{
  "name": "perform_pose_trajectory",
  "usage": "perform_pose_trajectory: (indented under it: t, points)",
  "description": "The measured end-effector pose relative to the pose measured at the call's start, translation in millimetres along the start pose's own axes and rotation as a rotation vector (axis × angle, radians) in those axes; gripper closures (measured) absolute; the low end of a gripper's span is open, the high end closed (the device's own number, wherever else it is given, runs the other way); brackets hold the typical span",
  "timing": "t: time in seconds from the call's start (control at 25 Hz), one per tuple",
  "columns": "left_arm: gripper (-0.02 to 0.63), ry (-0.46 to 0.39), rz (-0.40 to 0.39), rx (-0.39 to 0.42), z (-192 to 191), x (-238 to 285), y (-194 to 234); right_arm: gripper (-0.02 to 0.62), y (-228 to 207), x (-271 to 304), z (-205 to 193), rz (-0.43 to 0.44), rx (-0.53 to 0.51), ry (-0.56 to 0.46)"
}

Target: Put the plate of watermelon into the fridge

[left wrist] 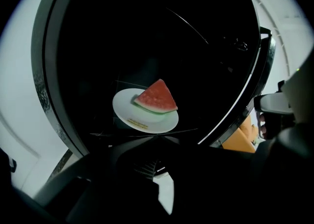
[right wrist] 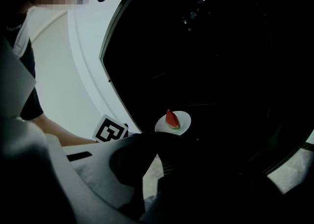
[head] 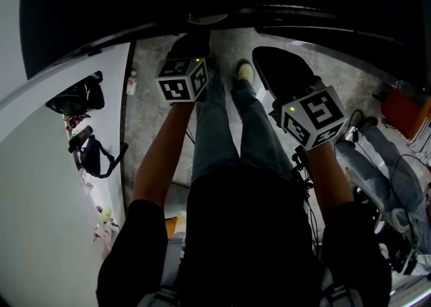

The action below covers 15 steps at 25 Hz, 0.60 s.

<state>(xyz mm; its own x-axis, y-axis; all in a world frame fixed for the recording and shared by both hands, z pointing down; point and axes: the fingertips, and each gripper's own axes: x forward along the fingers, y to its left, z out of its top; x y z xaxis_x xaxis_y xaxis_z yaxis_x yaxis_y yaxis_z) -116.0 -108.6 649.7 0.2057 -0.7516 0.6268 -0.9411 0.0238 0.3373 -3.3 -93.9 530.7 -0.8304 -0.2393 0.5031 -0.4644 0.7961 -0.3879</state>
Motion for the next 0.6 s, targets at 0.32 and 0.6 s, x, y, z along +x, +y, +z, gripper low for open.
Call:
perform_pose_trajectory:
  t: [0.32, 0.6]
  points:
    - [0.598, 0.016, -0.022, 0.011, -2.1, -12.8, -12.2, 0.581, -2.4, -12.6, 13.0, -0.022, -0.023, -0.018]
    - [0.598, -0.004, -0.058, 0.032, 4.3, -49.5, -42.5, 0.581, 0.6, -40.1, 39.3, -0.032, -0.061, -0.072]
